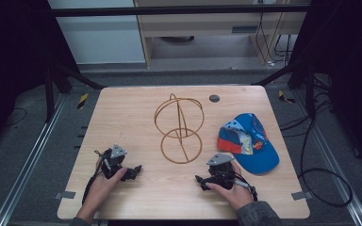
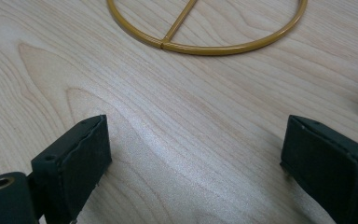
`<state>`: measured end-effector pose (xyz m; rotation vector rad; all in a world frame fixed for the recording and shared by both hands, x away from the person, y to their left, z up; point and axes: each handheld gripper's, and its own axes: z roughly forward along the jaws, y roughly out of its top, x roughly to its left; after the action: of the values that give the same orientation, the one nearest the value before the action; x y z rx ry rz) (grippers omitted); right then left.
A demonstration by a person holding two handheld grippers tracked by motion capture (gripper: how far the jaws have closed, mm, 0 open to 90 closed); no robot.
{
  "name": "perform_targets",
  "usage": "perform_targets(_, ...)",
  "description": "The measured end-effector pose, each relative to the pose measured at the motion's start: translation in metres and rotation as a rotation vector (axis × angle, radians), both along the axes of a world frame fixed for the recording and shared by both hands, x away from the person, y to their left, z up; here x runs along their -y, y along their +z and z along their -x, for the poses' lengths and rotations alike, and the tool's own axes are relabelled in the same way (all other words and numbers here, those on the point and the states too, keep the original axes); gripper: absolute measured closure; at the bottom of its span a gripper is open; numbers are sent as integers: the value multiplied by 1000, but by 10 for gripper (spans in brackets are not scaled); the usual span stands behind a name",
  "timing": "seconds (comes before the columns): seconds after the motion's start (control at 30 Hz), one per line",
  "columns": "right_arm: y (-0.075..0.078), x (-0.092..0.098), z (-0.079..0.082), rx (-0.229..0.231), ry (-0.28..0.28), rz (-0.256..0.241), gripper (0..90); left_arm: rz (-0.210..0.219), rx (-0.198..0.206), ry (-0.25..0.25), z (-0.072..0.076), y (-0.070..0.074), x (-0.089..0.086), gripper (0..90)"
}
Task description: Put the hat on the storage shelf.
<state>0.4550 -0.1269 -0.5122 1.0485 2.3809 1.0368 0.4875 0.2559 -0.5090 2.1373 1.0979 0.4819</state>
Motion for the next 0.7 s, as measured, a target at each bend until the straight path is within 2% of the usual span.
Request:
perform_targets(0.23,0,-2,0,-10,-19,-8,73,0,-1,1,0,0,0,0)
perform_targets(0.4,9,1,4,-36,-33,33,108,-1,-2,-1,0,0,0,0)
perform_targets(0.47,13,2,5,-32,-25,33,109,-1,-1,-1,0,0,0,0)
perform_targets(0.5,27,10,6,-23,-33,38,118,-1,-1,-1,0,0,0,0)
perform_targets(0.53,27,10,6,-23,-33,38,118,-1,-1,-1,0,0,0,0)
perform_targets(0.6,41,19,5,-17,-43,32,140,-1,-1,-1,0,0,0,0)
perform_targets(0.63,54,30,4,-4,-41,66,148,-2,0,0,1,0,0,0)
perform_targets(0.7,65,42,4,0,-60,89,157,-2,0,0,1,0,0,0)
